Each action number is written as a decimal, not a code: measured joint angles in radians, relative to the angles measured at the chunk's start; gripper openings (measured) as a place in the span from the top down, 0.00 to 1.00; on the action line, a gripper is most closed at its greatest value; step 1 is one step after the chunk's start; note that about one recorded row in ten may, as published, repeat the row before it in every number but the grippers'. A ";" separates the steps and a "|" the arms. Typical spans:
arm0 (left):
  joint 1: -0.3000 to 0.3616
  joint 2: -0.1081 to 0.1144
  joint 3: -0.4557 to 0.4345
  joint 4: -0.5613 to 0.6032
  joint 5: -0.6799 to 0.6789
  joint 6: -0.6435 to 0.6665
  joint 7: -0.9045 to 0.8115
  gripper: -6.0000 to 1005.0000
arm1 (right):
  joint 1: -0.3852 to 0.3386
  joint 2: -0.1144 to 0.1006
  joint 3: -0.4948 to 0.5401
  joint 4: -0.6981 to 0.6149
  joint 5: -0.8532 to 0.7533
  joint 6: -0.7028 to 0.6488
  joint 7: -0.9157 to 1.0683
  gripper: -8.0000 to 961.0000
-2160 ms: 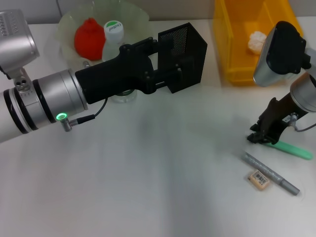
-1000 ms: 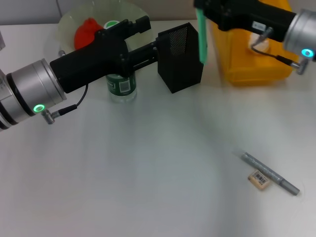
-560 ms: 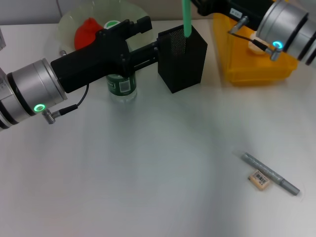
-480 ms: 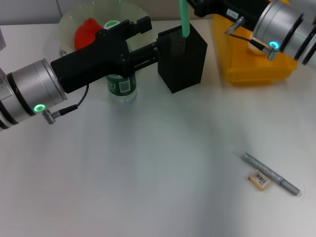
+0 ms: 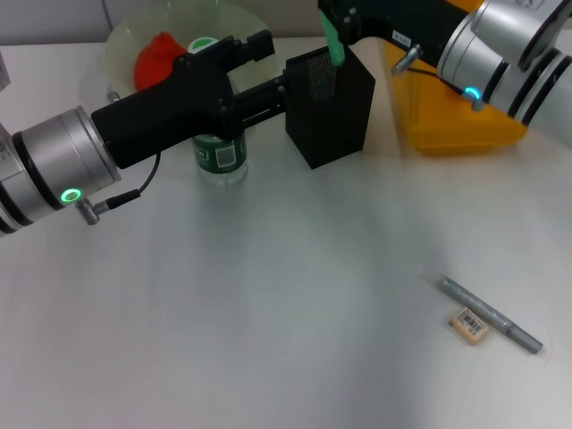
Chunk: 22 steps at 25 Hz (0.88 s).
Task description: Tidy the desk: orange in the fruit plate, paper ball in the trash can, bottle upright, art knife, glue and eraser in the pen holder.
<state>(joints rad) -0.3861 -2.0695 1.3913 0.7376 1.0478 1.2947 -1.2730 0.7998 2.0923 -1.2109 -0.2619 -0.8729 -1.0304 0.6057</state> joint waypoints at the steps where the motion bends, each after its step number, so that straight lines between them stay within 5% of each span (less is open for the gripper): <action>1: 0.000 0.000 0.000 0.000 0.000 0.000 0.000 0.28 | 0.000 0.000 0.000 0.000 0.000 0.000 0.000 0.67; 17: -0.009 -0.003 0.006 -0.009 0.000 0.004 -0.004 0.28 | 0.022 0.000 -0.005 0.047 -0.001 0.104 0.091 0.62; 22: -0.002 -0.004 0.002 -0.010 0.000 0.014 -0.006 0.28 | -0.059 -0.006 -0.134 -0.105 -0.016 0.111 0.248 0.57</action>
<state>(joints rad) -0.3876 -2.0738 1.3930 0.7275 1.0477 1.3085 -1.2788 0.7404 2.0862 -1.3449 -0.3665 -0.8893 -0.9196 0.8537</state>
